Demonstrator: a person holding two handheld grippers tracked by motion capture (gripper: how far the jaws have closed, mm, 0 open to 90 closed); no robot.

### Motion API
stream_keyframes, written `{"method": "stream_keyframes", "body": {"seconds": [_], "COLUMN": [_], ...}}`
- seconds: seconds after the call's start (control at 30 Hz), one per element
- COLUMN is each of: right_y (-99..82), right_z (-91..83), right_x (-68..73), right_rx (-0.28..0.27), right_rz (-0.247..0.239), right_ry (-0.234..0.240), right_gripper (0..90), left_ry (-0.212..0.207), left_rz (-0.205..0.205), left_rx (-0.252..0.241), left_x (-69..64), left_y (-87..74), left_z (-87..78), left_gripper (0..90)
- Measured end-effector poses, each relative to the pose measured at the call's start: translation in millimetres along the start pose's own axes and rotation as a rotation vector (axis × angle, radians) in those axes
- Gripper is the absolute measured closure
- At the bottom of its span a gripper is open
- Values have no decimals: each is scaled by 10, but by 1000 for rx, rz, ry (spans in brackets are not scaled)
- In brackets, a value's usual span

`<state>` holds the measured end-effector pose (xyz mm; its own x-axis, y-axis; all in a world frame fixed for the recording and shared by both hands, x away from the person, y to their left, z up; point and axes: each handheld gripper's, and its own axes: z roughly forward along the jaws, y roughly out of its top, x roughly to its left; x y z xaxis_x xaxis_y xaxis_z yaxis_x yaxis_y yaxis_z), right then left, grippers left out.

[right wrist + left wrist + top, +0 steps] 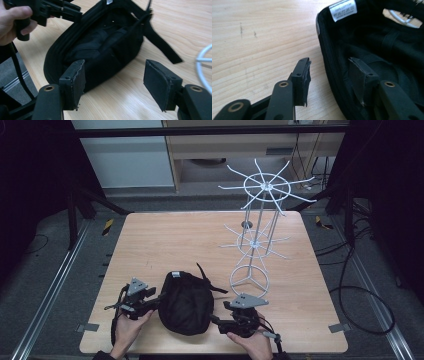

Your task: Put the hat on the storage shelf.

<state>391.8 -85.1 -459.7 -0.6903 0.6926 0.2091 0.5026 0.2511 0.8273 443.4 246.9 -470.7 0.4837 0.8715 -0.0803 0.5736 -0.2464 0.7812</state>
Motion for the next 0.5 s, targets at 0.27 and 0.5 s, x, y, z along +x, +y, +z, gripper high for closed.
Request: {"method": "stream_keyframes", "body": {"seconds": [0.27,0.5], "right_y": [19,64], "right_z": [187,211], "right_x": [94,141], "right_rx": [-1,-5], "right_rz": [21,28], "right_ry": [32,53], "right_gripper": [342,362], "left_ry": [-18,-26], "left_rz": [7,-20], "left_rx": [60,80], "left_x": [20,15], "left_y": [-31,-42], "left_z": [80,70], "left_gripper": [628,748]}}
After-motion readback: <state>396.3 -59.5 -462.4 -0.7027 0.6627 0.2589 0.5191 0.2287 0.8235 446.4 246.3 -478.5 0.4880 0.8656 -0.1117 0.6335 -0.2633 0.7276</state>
